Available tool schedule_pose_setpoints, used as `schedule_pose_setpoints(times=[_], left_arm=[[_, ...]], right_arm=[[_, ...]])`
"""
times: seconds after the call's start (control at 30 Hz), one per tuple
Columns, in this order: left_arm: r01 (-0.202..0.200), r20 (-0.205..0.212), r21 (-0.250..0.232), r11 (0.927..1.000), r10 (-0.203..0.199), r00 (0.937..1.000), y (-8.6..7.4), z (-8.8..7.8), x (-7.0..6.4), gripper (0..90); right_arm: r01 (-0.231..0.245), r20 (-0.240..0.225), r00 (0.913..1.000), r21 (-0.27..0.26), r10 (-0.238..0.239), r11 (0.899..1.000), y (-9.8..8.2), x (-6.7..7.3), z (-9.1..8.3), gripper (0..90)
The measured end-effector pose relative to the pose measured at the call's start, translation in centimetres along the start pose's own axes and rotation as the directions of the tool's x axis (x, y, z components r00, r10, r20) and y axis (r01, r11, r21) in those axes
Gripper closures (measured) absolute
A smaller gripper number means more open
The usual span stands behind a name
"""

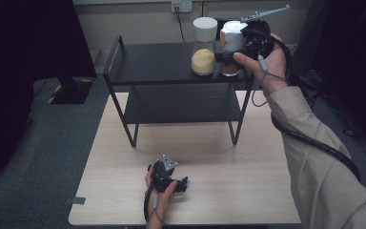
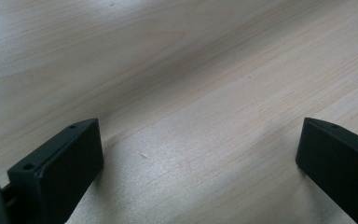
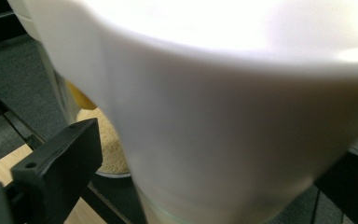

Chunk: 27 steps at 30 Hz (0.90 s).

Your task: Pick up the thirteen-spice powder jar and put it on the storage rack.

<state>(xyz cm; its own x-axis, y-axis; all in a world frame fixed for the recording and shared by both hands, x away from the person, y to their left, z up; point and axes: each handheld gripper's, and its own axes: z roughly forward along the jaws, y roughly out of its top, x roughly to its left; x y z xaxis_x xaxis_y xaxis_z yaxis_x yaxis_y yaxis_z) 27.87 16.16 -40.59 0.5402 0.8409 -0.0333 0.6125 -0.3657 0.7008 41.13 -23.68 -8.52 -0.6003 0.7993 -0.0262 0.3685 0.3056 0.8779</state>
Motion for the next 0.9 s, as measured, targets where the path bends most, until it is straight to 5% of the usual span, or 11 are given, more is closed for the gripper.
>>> schedule_pose_setpoints(times=[0.9], left_arm=[[-0.001, -0.001, 0.0, 1.0, 0.001, 1.0, 0.0, 0.0, 0.0, 0.0]], right_arm=[[-0.022, -0.04, 0.999, -0.002, 0.022, 1.0, -2.0, -0.2, -2.2, 0.5]])
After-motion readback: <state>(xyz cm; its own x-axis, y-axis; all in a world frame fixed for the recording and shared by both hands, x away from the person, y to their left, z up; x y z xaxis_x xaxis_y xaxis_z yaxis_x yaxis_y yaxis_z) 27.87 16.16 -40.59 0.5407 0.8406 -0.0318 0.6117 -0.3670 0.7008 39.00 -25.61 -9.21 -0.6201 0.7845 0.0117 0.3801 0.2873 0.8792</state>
